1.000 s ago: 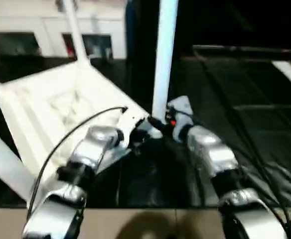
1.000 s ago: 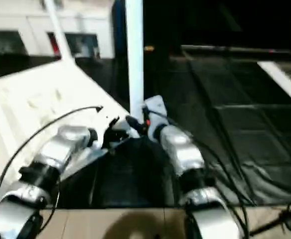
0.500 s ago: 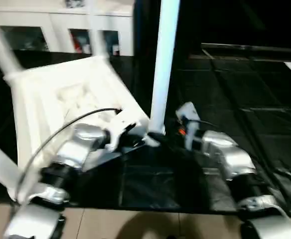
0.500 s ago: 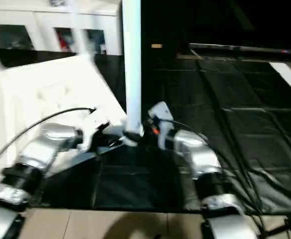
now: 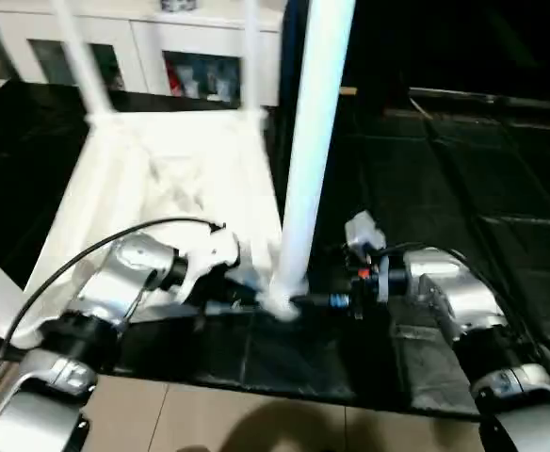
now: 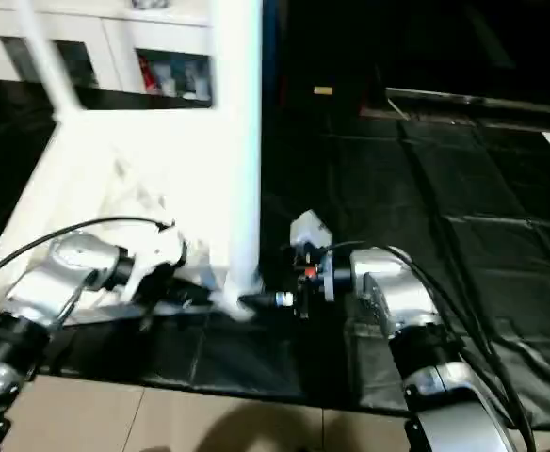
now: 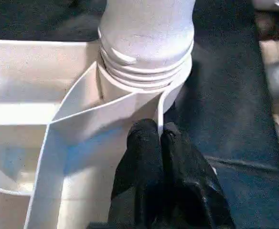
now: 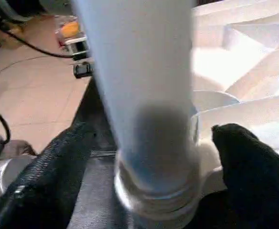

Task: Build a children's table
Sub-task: Rotate leg to tighten

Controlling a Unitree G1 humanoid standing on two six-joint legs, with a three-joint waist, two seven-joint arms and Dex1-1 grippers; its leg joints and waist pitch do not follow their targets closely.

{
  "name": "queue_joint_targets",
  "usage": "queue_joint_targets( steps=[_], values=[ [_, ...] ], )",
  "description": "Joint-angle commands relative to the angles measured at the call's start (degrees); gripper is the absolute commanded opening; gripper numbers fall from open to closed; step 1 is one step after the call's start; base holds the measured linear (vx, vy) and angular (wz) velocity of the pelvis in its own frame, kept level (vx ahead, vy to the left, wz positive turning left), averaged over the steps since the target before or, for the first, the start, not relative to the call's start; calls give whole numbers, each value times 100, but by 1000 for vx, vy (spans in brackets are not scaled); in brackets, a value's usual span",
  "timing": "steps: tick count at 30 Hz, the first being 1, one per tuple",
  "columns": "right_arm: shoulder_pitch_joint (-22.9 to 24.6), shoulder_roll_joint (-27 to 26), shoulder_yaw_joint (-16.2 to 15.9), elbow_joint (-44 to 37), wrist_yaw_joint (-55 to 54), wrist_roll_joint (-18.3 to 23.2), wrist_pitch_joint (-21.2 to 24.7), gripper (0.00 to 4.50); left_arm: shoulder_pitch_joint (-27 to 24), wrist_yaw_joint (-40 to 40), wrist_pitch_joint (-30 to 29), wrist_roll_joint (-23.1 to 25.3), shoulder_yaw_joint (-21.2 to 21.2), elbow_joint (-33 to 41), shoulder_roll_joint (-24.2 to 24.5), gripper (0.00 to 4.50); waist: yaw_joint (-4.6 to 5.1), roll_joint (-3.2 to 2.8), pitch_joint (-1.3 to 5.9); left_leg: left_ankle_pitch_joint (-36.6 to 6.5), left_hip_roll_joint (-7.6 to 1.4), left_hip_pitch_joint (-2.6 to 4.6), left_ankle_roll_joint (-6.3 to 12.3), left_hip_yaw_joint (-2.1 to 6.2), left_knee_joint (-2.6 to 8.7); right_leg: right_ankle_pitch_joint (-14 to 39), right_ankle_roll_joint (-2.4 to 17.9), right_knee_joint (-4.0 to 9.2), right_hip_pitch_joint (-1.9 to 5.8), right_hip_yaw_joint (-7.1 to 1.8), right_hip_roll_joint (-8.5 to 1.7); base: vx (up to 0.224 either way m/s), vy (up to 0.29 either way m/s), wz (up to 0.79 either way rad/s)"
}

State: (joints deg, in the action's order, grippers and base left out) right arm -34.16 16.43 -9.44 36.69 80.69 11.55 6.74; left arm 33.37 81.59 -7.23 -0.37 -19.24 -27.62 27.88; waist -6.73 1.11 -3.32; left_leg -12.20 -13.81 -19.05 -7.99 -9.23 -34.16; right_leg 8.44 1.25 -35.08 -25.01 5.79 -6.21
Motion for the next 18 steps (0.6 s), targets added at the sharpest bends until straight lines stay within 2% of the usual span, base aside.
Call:
queue_joint_targets(
  steps=[1,8,13,18],
  values=[
    [-143,6,-21,97,153,18,-123,387,-53,377,138,-70,-277,196,-37,0,21,33,424,-775,79,-44,368,-171,398,1354,1326,320,402,-254,-145,0,0,0],
    [-284,-90,-89,357,339,18,-184,326,-101,495,236,-35,-359,266,33,0,40,69,425,-857,78,-77,251,-156,415,1562,1159,327,428,-258,-143,0,0,0],
    [-359,-137,-133,498,499,22,-233,288,-107,477,290,9,-357,237,60,0,35,88,442,-715,73,-84,269,-158,407,1223,1266,282,430,-260,-135,0,0,0],
    [-380,-176,-137,547,596,28,-254,243,-116,471,318,11,-373,223,65,0,36,89,440,-783,71,-82,254,-157,409,1289,1258,291,435,-260,-135,0,0,0]
  ],
)
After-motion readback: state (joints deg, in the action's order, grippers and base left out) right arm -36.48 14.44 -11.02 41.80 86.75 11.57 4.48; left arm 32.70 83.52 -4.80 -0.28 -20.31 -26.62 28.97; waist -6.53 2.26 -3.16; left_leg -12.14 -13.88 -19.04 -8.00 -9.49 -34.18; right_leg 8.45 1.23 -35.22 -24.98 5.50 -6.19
